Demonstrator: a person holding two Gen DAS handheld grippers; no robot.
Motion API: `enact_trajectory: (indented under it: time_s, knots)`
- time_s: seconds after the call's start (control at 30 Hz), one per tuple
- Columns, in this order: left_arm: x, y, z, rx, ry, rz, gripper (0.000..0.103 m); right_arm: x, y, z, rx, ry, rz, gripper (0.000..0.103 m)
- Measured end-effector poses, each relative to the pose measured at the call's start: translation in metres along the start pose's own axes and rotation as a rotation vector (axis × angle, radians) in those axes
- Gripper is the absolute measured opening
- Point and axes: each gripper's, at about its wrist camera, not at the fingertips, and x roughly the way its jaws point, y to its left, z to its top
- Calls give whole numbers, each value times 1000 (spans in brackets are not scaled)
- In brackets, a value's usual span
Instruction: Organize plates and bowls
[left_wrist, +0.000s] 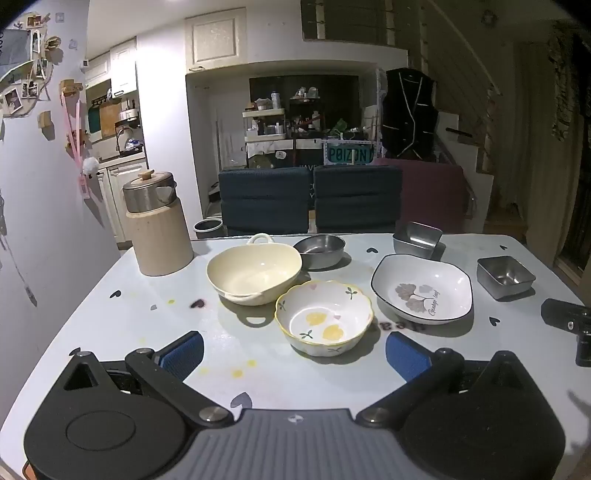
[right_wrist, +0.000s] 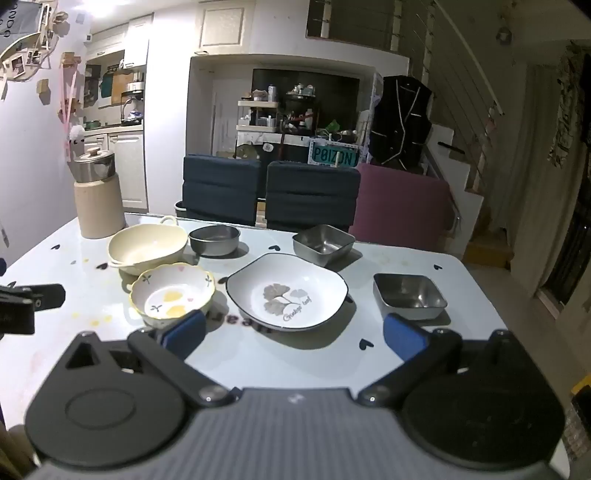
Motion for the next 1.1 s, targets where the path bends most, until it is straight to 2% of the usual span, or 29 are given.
enact_trajectory:
  time_s: [1.1]
  knots:
    - [0,0,0,-5,-1,-3,103,0,1,0,-1,-4,-3,103]
